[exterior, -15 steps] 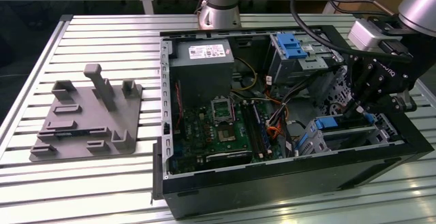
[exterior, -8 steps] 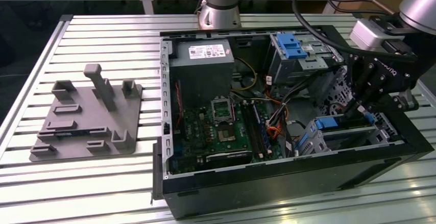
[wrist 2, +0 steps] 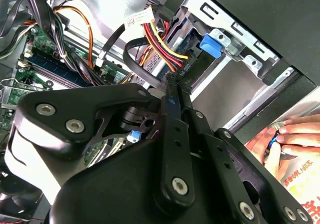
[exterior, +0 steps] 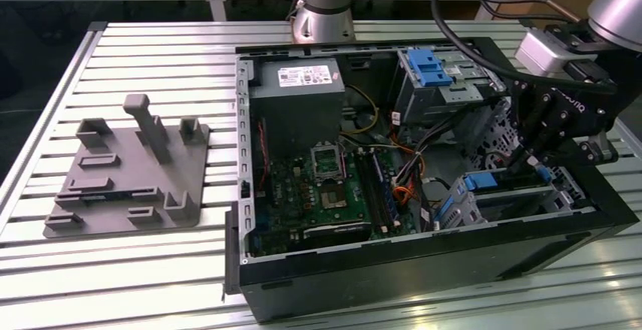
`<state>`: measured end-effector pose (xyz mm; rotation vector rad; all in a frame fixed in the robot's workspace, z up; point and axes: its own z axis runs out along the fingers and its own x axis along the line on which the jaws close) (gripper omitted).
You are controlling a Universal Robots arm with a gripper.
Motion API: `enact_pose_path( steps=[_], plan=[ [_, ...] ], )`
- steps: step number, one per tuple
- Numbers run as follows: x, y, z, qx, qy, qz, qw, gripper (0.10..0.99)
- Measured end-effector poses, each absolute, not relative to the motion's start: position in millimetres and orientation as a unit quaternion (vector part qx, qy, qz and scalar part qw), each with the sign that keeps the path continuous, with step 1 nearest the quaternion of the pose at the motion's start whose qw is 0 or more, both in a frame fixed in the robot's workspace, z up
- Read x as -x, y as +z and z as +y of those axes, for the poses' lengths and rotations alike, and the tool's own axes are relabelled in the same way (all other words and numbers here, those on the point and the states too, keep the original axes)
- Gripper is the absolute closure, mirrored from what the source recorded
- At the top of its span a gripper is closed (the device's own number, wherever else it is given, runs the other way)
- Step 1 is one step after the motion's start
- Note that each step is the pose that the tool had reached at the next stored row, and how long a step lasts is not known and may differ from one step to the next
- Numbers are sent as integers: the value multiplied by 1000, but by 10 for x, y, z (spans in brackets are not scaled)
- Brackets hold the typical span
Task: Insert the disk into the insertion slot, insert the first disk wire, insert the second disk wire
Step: 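Insert the second disk wire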
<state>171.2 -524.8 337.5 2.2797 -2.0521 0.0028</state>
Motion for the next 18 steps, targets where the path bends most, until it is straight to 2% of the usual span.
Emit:
enact_pose_path(
  steps=[18],
  plan=[
    [-1722, 3347, -5252, -744, 1, -667, 37, 933]
  ],
)
